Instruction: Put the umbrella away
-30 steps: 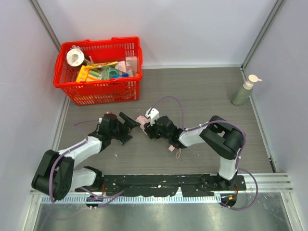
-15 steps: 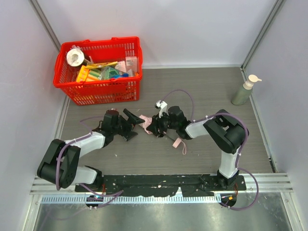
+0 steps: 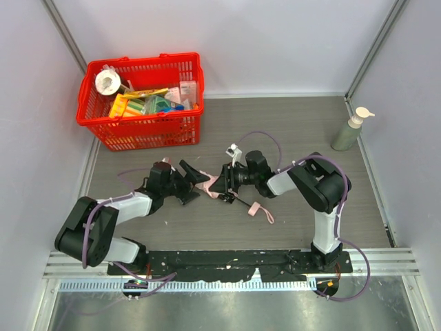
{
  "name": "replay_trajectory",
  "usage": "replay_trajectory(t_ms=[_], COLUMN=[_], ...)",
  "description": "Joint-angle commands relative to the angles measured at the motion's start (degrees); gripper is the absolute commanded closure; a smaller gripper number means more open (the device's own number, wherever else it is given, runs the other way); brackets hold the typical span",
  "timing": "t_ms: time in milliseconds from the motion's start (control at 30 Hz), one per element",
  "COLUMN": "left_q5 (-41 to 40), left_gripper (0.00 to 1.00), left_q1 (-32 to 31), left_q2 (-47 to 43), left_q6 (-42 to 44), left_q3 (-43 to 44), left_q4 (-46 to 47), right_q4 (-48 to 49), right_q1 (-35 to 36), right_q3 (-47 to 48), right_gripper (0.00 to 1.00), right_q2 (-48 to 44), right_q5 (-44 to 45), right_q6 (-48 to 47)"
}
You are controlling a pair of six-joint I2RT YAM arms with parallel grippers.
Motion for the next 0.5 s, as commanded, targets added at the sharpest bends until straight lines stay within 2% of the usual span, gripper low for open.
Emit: replay_trajectory(t_ms=[0, 267, 367, 467], left_q5=[-0.4, -2.1, -4.2, -7.7], left_gripper=[0.04, 0.01, 0.06, 0.06], left_q1=[-0.2, -1.8, -4.2, -6.7], left_q2=[-1.5, 8.8, 10.8, 9.4], left_q6=[0.4, -10.5, -12.9, -15.1], left_q3=[-4.0, -7.2, -6.3, -7.2], left_q4=[8.0, 24.7, 25.1, 22.5], right_q4=[-9.6, 7.8, 14.4, 19.9], right_q1=[-0.4, -0.6, -0.7, -0.8], right_q3=[-4.1, -8.8, -10.2, -10.7], right_gripper=[0.99, 0.99, 0.99, 0.99], right_q2=[4.7, 6.0, 6.6, 7.1], right_q5=[-2.6, -3.2, -2.7, -1.9], right_q6=[6.0, 19.7, 23.9, 29.3])
